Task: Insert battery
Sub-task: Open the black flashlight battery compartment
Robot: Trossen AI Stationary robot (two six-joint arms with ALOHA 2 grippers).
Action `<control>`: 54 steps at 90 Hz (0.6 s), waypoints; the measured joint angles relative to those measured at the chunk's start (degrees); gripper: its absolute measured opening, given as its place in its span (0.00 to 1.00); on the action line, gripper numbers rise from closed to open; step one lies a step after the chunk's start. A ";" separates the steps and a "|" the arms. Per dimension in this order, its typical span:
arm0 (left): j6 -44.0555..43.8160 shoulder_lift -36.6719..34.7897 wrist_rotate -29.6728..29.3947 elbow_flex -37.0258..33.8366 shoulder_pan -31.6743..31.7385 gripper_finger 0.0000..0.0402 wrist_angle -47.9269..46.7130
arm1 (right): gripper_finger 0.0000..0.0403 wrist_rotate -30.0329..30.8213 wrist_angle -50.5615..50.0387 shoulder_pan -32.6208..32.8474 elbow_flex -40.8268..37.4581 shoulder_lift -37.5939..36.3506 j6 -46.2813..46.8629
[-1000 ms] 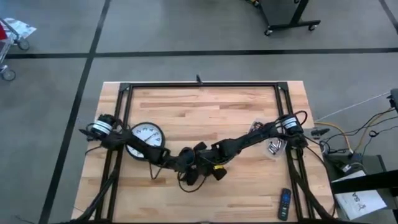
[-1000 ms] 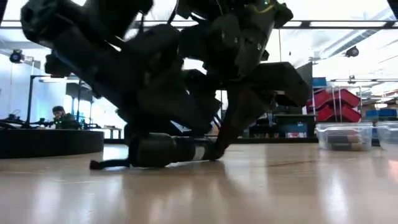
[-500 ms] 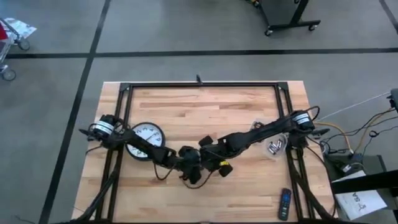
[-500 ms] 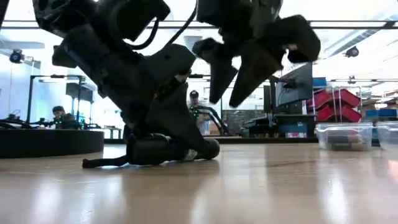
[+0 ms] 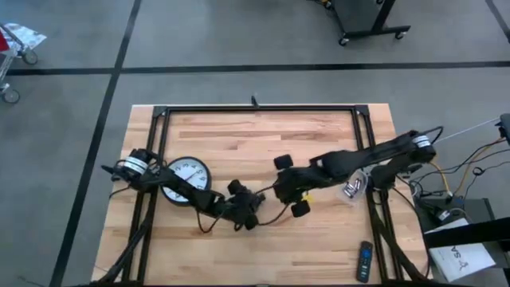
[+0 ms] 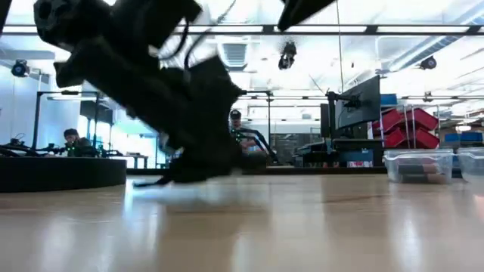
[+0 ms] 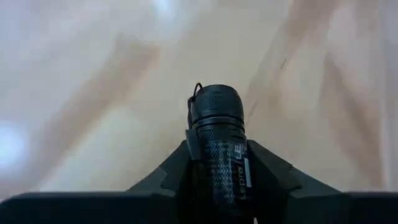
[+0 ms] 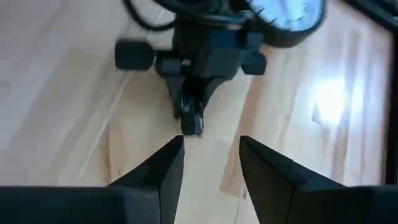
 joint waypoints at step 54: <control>19.41 -11.10 1.09 -20.53 -1.51 0.24 41.67 | 0.32 -1.56 5.80 -0.57 0.00 6.80 16.96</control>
